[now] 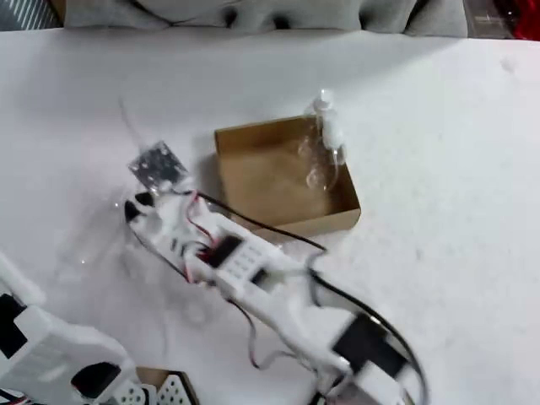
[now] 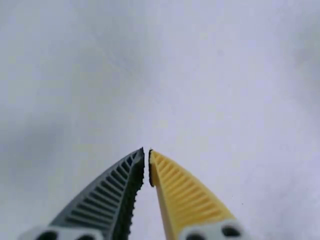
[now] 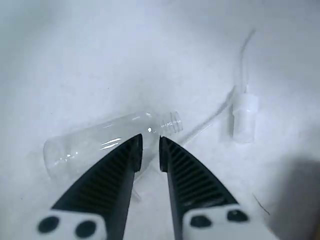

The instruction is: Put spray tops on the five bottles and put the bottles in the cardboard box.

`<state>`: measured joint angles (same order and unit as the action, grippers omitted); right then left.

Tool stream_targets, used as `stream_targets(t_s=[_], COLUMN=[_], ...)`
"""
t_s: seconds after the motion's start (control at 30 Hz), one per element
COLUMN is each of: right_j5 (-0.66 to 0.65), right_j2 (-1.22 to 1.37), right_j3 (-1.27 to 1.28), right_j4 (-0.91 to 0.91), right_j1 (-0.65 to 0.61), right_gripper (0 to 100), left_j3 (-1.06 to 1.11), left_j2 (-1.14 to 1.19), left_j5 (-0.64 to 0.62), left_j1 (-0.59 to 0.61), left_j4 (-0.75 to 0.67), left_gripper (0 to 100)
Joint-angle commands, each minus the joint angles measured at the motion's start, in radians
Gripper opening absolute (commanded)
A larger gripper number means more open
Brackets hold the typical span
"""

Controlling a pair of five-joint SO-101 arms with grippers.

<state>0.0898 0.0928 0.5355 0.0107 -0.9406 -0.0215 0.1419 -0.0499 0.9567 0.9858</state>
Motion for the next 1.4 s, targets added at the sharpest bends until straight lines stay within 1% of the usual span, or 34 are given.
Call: stream_targets(t_s=[0.0,0.07,0.13,0.23,0.33,0.5,0.6,0.67,0.83,1.0,1.17,1.37], right_j5=[0.011,0.012,0.014,0.072,0.101,0.106,0.164,0.181,0.187,0.181,0.181,0.181], right_j2=[0.096,0.136,0.168,0.194,0.211,0.282,0.343,0.374,0.438,0.544,0.587,0.561], right_j3=[-0.157,-0.183,-0.192,-0.192,-0.195,-0.230,-0.272,-0.302,-0.410,-0.572,-0.687,-0.718], right_j4=[-0.019,-0.019,-0.019,-0.021,-0.027,-0.021,-0.019,-0.012,0.142,0.323,0.475,0.601], right_j1=[-0.008,-0.008,-0.008,-0.012,-0.013,-0.016,-0.042,-0.053,-0.058,-0.058,-0.051,-0.038], right_gripper=[2.6,3.5,7.7,14.8,18.7,19.6,19.7,19.7,19.7,17.5,2.0,1.5], left_j3=[-0.069,-0.069,-0.069,-0.069,-0.069,-0.063,-0.069,-0.071,-0.071,-0.071,-0.069,-0.069], left_j2=[-0.019,-0.019,-0.019,-0.019,-0.021,-0.021,-0.021,-0.022,-0.022,-0.022,-0.022,-0.022], left_j5=[0.009,0.009,0.009,0.009,0.009,0.009,0.009,0.009,0.009,0.009,0.009,0.009], left_j1=[0.005,0.005,0.005,0.005,0.005,0.007,0.007,0.007,0.007,0.004,0.002,-0.001], left_j4=[-0.002,-0.002,-0.002,-0.002,0.003,0.005,0.006,0.005,0.000,0.000,0.003,0.005], left_gripper=[2,2,2,2,2,2,2,2,2,2,2,2])
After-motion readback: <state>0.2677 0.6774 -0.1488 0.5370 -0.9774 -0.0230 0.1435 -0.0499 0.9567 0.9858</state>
